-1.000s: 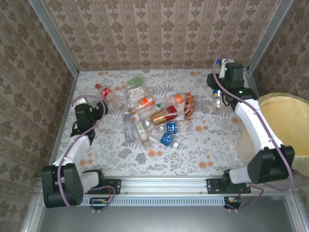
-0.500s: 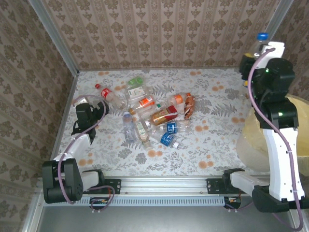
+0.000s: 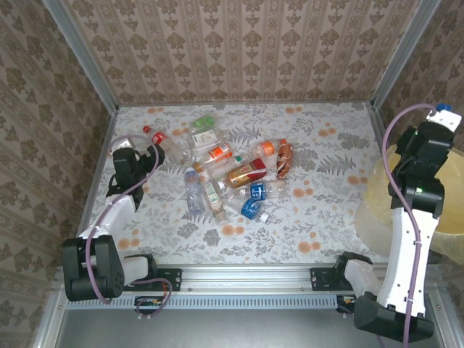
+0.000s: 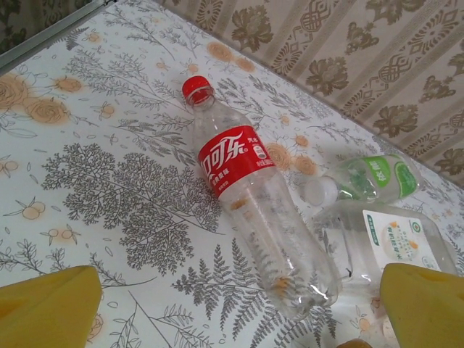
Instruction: Put the plastic bottles in the bin
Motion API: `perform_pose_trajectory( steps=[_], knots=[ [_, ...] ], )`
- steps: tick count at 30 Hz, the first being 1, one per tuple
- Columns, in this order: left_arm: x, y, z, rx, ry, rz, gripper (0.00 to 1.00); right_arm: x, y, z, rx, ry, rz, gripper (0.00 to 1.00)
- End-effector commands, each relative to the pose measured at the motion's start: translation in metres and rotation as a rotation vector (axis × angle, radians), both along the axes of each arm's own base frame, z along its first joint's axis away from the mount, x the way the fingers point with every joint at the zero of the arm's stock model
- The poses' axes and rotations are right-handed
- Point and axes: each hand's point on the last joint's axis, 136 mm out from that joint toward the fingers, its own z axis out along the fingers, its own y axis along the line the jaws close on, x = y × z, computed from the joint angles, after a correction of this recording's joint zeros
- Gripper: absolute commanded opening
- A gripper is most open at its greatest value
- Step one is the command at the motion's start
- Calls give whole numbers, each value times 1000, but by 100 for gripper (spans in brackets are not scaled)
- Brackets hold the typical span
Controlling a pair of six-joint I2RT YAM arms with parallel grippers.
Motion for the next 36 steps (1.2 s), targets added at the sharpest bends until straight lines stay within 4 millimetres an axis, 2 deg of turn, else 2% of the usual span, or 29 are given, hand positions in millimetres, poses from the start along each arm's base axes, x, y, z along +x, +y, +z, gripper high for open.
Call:
perform_pose_trajectory(
  steps=[1, 4, 9, 15, 20, 24, 31, 36],
  knots=[
    [6, -10, 6, -16, -1, -40, 100, 14, 3, -1, 8, -78, 57, 52],
    [9, -18, 6, -9, 8, -62, 100, 27, 11, -19, 34, -80, 120, 53],
    [12, -25, 6, 7, 15, -67, 100, 43, 20, -34, 55, -97, 205, 53],
    [13, -30, 5, 24, 18, -66, 100, 64, 35, -37, 67, -139, 328, 53],
    [12, -26, 3, 44, 28, -44, 100, 78, 50, -36, 76, -177, 439, 53],
    [11, -24, 1, 50, 33, -32, 100, 77, 51, -38, 81, -186, 440, 54],
    [14, -22, 4, 57, 31, -19, 100, 73, 60, -64, 157, -203, 460, 67],
    [14, -20, 6, 72, 33, -17, 100, 72, 66, -58, 183, -229, 485, 74]
  ],
)
